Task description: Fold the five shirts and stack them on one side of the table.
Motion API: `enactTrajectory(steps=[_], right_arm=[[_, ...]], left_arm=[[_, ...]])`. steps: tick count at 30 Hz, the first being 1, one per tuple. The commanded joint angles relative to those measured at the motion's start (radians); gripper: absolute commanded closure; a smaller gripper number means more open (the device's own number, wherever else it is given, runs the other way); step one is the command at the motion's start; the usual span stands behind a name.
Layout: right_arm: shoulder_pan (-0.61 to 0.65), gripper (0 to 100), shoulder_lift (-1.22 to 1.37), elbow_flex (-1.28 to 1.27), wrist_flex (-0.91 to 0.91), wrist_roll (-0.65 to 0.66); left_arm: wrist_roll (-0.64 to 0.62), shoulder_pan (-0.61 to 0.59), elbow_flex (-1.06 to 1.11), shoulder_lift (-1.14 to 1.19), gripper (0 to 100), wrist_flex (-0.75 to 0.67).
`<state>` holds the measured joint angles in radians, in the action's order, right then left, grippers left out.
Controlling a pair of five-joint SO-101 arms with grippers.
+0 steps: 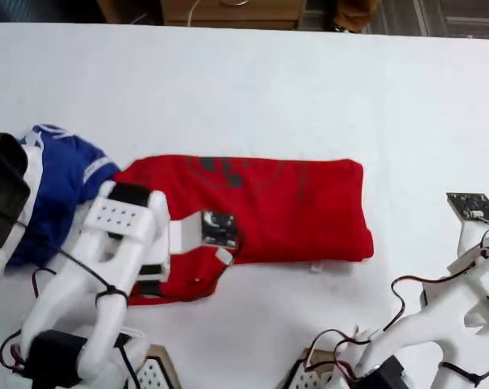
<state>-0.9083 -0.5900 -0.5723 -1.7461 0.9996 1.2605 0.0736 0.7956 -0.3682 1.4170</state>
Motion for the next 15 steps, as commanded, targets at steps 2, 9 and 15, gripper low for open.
enactTrajectory(steps=[2, 9, 15], right_arm=[[-0.004, 97.8, -0.022, 0.003, -0.021, 0.003], [-0.004, 97.8, -0.022, 0.006, -0.021, 0.003], [-0.004, 97.8, -0.022, 0.064, -0.021, 0.003]], left_arm=[[0.064, 0.008, 0.041, 0.038, 79, -0.072], [0.048, 0.005, -0.110, 0.316, 79, -0.114], [-0.014, 0.005, -0.285, 0.531, 84, -0.095]])
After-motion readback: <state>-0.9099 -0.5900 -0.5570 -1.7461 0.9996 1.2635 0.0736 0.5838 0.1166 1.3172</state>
